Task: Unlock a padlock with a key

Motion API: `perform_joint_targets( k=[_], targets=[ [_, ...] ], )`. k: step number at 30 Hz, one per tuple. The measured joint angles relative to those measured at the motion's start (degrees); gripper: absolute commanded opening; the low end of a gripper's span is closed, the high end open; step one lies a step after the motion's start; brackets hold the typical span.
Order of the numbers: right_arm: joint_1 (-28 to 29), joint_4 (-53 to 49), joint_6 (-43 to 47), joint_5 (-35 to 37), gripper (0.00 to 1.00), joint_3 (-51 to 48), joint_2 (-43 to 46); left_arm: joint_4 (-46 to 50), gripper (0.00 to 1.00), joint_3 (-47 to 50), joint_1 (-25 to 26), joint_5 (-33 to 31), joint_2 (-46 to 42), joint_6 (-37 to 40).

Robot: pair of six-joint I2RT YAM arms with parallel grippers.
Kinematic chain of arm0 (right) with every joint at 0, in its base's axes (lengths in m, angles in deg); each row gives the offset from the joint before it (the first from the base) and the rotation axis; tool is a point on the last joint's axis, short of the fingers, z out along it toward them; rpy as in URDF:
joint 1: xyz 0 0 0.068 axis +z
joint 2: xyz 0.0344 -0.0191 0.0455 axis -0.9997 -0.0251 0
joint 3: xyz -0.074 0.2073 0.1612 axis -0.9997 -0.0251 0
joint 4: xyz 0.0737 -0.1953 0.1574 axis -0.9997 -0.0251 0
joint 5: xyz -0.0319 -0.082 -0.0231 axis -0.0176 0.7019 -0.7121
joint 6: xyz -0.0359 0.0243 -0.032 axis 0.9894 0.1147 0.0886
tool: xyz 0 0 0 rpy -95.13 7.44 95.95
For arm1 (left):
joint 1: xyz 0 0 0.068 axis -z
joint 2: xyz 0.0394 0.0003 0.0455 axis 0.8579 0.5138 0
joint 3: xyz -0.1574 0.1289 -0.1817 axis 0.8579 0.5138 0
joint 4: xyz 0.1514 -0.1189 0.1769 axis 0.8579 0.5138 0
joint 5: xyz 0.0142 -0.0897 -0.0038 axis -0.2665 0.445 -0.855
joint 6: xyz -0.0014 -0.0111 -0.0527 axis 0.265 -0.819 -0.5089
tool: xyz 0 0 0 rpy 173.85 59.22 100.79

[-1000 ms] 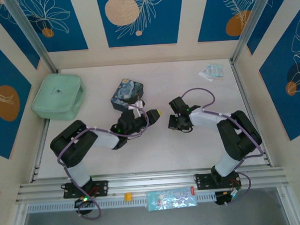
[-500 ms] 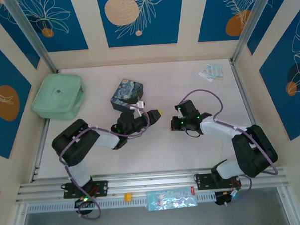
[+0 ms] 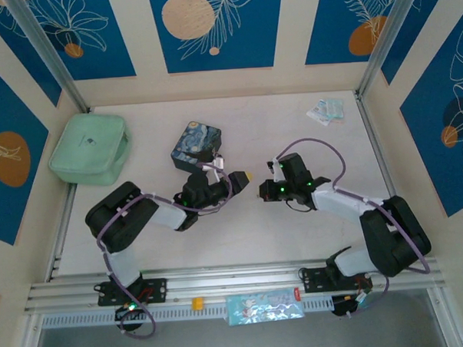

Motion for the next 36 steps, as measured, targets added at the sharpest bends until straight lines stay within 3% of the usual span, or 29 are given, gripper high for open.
perform_joint_targets(
  k=[5,10,16,26,36],
  targets=[
    [0.3,-6.1,-2.0,3.2,0.35,0.1,-2.6,0.3,0.68,0.0,0.0,0.0,0.0,0.2],
    [1.7,-10.7,-2.5,7.9,0.45,0.8,-0.9,1.6,0.68,-0.3,-0.4,0.0,-0.1,0.3],
    [5.0,-13.8,-2.4,11.3,0.47,4.6,-1.2,2.0,0.68,-1.2,-0.6,0.0,-0.1,0.7],
    [10.6,-19.6,-3.8,17.4,0.46,8.5,-9.0,2.0,0.68,-1.2,-0.6,0.0,-0.2,0.7],
    [12.0,-26.4,-8.0,21.6,0.2,13.7,-13.4,2.1,0.68,-0.3,-0.7,0.0,-1.7,0.7]
  ],
)
